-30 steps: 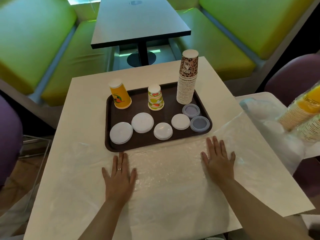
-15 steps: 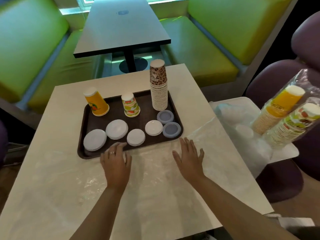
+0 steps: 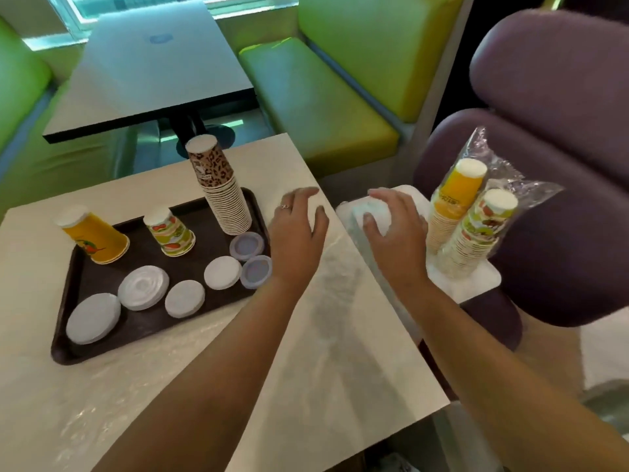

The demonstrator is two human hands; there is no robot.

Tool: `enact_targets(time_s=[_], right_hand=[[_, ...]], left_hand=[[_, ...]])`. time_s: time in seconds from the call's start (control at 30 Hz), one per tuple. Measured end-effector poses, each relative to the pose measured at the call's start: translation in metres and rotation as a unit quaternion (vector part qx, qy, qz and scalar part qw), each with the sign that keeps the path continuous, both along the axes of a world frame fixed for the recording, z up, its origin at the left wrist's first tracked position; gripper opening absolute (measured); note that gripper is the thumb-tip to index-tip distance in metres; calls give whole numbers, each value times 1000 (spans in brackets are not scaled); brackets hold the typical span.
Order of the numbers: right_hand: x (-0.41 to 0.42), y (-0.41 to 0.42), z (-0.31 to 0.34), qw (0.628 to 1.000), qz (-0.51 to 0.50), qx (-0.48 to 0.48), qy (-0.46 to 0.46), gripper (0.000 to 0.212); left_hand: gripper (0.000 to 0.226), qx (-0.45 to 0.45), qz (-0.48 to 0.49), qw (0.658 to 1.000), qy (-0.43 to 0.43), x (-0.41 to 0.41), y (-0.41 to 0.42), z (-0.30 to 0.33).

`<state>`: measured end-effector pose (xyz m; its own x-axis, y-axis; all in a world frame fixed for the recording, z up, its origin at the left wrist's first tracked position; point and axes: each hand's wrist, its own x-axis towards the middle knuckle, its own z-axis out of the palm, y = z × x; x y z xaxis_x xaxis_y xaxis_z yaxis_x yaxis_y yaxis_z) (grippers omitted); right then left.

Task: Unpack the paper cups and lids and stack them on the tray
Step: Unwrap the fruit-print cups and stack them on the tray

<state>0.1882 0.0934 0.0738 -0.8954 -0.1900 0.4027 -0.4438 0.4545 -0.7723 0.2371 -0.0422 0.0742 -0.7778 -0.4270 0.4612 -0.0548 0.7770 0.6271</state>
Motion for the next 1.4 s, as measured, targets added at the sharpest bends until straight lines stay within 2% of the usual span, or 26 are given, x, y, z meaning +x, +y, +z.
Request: enact_targets(time_s=[0.13,0.37,0.53,0.67,0.77,0.9,0.97,1.1,1.27,1.4], right_hand=[[-35,42,14,996,-47,-33,70,35],[-86,110,16,976,-165,-54,131,37],[-113,147,-9,965,-222,-53,129,61],[-124,166,-46,978,-188,-55,76,89],[-127,179,-78,990,-134,-53,6,106],[-133,184,-117,992,-100,-47,-52,118],[-136,184,-130,992,-85,-44,-80,121],[-139,181,-151,991,-76,-27,-105,119],[-147,181,-168,983,-54,-79,-156,115],[-148,181,-175,978,-75,-79,-176,109]], left_hand=[[46,27,-44,998,46,-49,43,17],[38,66,-99,992,39,-110,108,18],[43,80,-126,989,-21,-134,142,-5],[54,120,-159,976,-82,-145,162,-29],[63,172,-204,953,-143,-152,176,-42],[80,229,-237,919,-215,-161,191,-54],[79,237,-242,912,-232,-164,197,-61],[80,262,-247,908,-213,-167,204,-73],[84,261,-249,905,-224,-175,211,-88],[73,277,-220,905,-235,-180,218,-98]])
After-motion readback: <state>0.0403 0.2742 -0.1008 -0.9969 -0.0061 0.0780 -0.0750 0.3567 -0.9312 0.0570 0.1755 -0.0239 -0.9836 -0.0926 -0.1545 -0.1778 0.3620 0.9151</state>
